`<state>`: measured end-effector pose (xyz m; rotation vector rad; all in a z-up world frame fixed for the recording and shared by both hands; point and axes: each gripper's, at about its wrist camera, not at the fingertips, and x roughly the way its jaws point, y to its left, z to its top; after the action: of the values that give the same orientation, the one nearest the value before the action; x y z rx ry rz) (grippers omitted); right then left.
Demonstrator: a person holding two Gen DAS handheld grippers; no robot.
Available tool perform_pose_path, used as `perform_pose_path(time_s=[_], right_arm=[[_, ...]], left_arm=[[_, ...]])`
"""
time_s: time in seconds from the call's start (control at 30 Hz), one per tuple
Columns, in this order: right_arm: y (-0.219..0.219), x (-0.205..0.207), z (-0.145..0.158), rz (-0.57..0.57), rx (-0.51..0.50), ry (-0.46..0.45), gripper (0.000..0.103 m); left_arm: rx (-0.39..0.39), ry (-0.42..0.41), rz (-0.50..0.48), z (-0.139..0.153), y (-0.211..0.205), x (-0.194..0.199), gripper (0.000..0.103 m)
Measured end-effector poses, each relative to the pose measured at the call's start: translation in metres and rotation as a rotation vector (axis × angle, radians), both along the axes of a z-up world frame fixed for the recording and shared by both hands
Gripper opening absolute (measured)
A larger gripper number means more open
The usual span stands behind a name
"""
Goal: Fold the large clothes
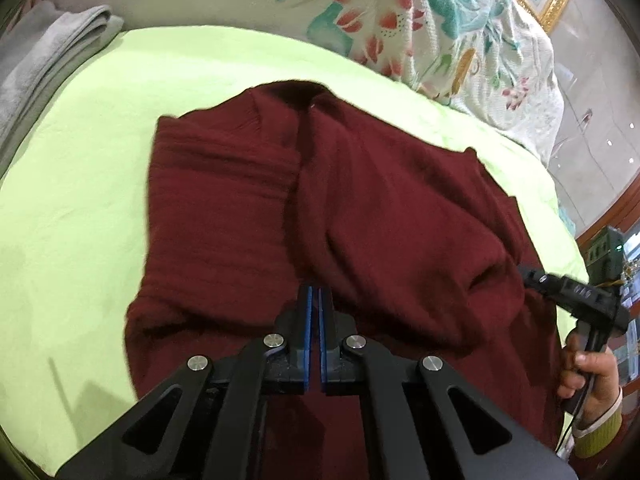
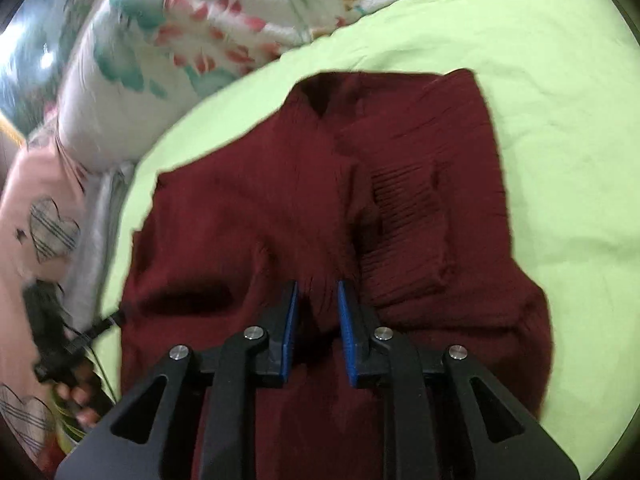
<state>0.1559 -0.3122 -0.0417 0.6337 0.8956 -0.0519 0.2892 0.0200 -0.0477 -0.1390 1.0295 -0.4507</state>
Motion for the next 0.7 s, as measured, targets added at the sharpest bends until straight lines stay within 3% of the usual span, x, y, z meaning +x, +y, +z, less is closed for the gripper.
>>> perform_pose_path(time_s=[0.13, 0.2, 0.27, 0.33, 0.5, 0.67, 0.7], right_arm=[[-0.001, -0.029, 0.024, 0.001, -0.018, -0.057, 0.045], [-0.001, -0.048, 0.032, -0.004, -0.038, -0.063, 0.047], [-0.005, -0.072, 0.033, -0.019, -0.044, -0.055, 0.047], [-0.01, -0.097, 0.03, -0.047, -0.045, -0.028, 0.047], [-0.022, -0.148, 0.018, -0.133, -0.038, 0.008, 0.048], [-0.023, -0.177, -0.006, -0.111, 0.138, 0.002, 0.048], [-0.018, -0.179, -0.009, -0.09, 0.169, -0.013, 0.048]], left_arm=[[-0.034, 0.01, 0.032, 0.009, 0.027, -0.022, 0.012], [-0.06, 0.002, 0.06, 0.015, 0.042, -0.041, 0.023], [-0.063, -0.002, 0.083, 0.02, 0.057, -0.062, 0.045], [-0.049, -0.002, 0.102, 0.02, 0.071, -0.086, 0.053], [-0.046, 0.055, 0.129, 0.008, 0.103, -0.134, 0.063], [-0.205, 0.203, 0.12, -0.024, 0.122, -0.157, 0.066], [-0.225, 0.203, 0.121, -0.026, 0.122, -0.161, 0.066]])
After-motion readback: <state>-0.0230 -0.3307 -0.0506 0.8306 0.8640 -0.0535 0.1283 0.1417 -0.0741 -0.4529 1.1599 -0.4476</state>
